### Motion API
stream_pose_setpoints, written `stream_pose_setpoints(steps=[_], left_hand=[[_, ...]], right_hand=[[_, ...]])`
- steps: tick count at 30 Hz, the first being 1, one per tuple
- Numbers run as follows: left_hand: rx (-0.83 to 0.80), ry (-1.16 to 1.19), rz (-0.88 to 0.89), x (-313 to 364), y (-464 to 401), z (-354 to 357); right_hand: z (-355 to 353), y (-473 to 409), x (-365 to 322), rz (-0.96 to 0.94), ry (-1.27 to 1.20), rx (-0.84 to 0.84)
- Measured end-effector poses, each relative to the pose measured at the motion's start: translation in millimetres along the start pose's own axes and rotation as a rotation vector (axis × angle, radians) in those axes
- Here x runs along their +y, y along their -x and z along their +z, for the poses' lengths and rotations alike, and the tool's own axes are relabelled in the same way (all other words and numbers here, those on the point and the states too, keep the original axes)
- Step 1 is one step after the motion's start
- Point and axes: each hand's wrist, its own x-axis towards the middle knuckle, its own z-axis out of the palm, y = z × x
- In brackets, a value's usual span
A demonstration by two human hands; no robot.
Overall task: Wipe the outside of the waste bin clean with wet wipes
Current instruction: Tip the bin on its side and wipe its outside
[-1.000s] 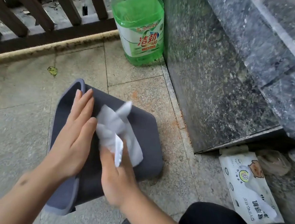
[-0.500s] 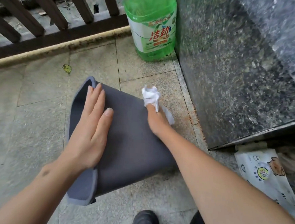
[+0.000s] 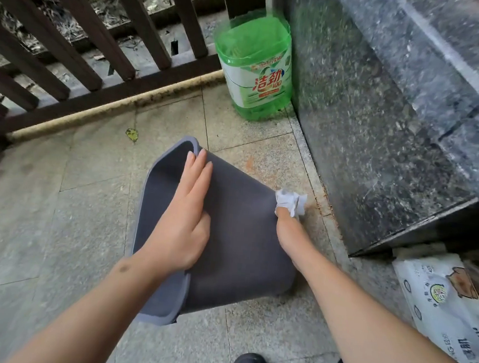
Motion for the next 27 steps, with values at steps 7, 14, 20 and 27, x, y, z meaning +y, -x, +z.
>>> stream_pose_setpoints(steps=[7, 14, 20, 27], left_hand=[[-0.022, -0.106, 0.169, 10.4, 42.8, 1.5], [0.043, -0.302, 0.149, -7.8, 97.2, 1.6], [0.101, -0.183, 0.062, -13.7, 132.0, 2.8], [0.181, -0.134, 0.086, -4.0, 92.2, -20.5]], right_hand=[[-17.2, 20.0, -29.6, -0.115, -0.020, -0.005], [-9.9, 54.7, -32.7, -0.311, 0.208, -0.026], [3.8, 81.9, -8.6, -0.627, 0.142, 0.105], [9.2, 114.5, 27.2, -0.699, 0.213, 0.078]])
